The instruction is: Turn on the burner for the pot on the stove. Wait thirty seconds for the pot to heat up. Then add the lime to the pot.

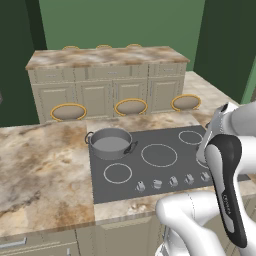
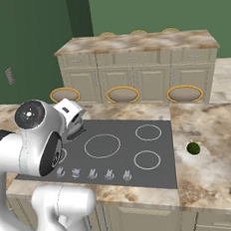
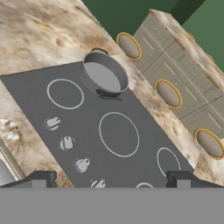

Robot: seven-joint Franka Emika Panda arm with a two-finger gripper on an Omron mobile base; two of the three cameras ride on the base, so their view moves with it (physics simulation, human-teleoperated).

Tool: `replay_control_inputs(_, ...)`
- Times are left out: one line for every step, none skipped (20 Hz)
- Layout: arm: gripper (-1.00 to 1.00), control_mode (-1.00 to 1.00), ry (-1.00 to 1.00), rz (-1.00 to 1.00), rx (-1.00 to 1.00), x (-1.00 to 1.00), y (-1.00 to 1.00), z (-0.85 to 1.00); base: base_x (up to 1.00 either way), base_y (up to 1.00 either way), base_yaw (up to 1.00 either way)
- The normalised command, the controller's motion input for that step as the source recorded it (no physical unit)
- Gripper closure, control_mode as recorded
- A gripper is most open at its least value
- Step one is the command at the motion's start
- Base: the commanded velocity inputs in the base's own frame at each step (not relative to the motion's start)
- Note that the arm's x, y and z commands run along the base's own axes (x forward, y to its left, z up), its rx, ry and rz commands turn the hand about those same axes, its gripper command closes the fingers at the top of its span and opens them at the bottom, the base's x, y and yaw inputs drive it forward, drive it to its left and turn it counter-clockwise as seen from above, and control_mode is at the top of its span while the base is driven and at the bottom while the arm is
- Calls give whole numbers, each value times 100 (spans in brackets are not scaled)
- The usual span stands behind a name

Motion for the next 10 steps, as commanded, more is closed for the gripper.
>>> replay_control_inputs(-100, -100, 0, 0, 0, 0, 0, 0, 0, 0, 0)
replay_control_inputs(-100, -100, 0, 0, 0, 0, 0, 0, 0, 0, 0)
replay_control_inputs(-100, -100, 0, 0, 0, 0, 0, 0, 0, 0, 0)
replay_control_inputs(-100, -100, 0, 0, 0, 0, 0, 0, 0, 0, 0)
replay_control_inputs(-100, -100, 0, 0, 0, 0, 0, 0, 0, 0, 0)
replay_control_inputs(-100, -100, 0, 0, 0, 0, 0, 0, 0, 0, 0)
replay_control_inputs(-100, -100, 0, 0, 0, 0, 0, 0, 0, 0, 0)
replay_control_inputs(-100, -100, 0, 0, 0, 0, 0, 0, 0, 0, 0)
replay_control_inputs(-100, -100, 0, 0, 0, 0, 0, 0, 0, 0, 0)
replay_control_inputs(-100, -100, 0, 0, 0, 0, 0, 0, 0, 0, 0)
